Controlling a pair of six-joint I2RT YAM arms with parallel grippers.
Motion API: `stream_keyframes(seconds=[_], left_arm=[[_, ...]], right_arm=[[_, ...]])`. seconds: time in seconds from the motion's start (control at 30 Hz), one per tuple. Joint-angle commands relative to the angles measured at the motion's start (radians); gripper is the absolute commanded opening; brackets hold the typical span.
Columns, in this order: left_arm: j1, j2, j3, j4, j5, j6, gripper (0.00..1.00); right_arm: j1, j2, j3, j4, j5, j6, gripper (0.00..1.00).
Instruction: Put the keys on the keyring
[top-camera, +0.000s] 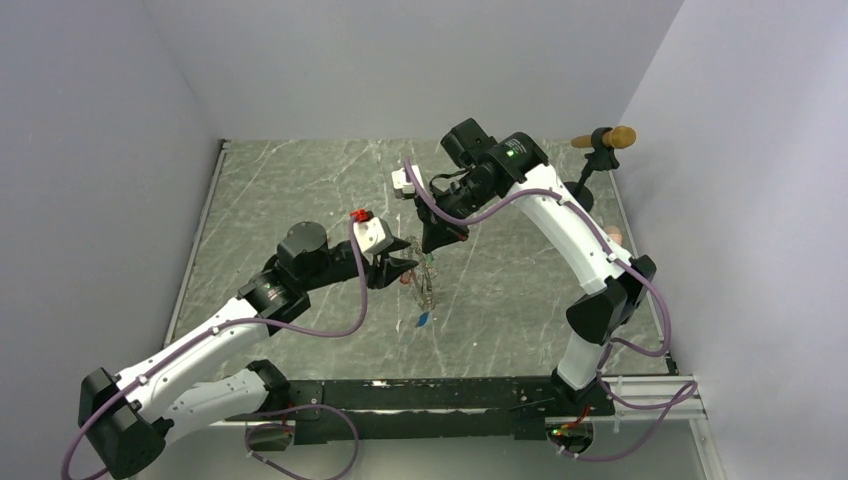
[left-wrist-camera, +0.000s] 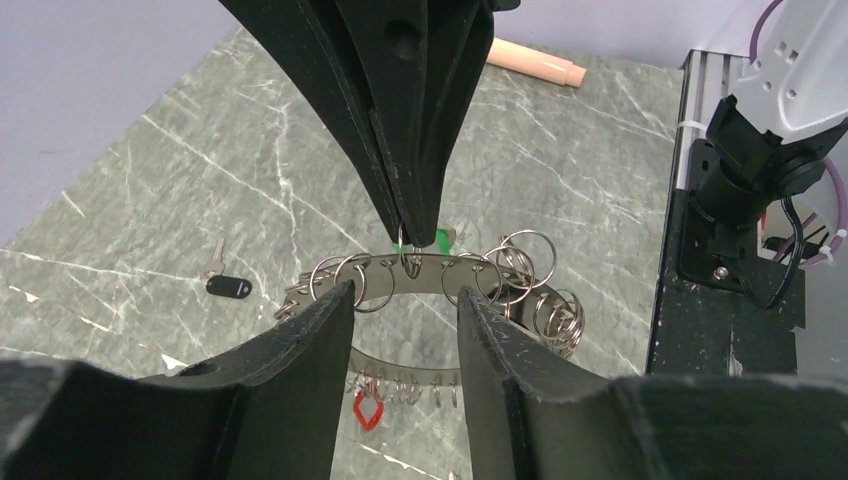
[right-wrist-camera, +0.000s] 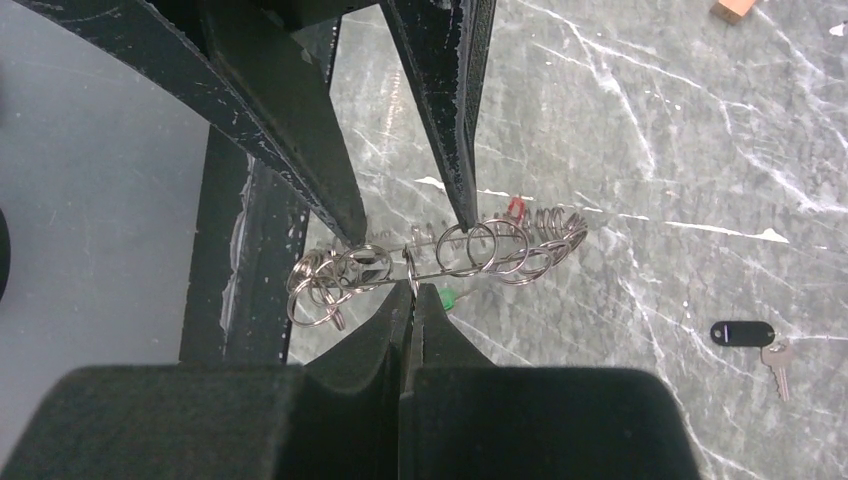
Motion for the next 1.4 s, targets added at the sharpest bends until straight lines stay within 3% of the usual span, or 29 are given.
stream_keyframes(seconds=[0.0, 0.87, 1.0, 1.2, 1.37], left_arm=[[0.0, 0.003, 0.031, 0.06, 0.02, -0.015, 0.46], [-0.002, 0.049, 0.029, 0.138, 0.06, -0.078, 0.13], [-0.002, 0.052, 0.04, 0.115, 0.048, -0.076, 0.0], [-0.004, 0.014, 0.004, 0.138, 0.006, -0.078, 0.0], [-0.003, -0.062, -0.126, 0.359, -0.045, -0.206, 0.0]], right_arm=[[0.003, -0.008, 0.036, -0.013, -0.022, -0.016, 0.0], [0.005, -0.006, 0.031, -0.017, -0.04, -0.023, 0.0], [0.005, -0.007, 0.03, -0.02, -0.042, -0.028, 0.0], [0.005, -0.014, 0.034, -0.037, -0.073, -0.052, 0.0], [-0.003, -0.018, 0.043, -0.054, -0.133, -0.075, 0.26]])
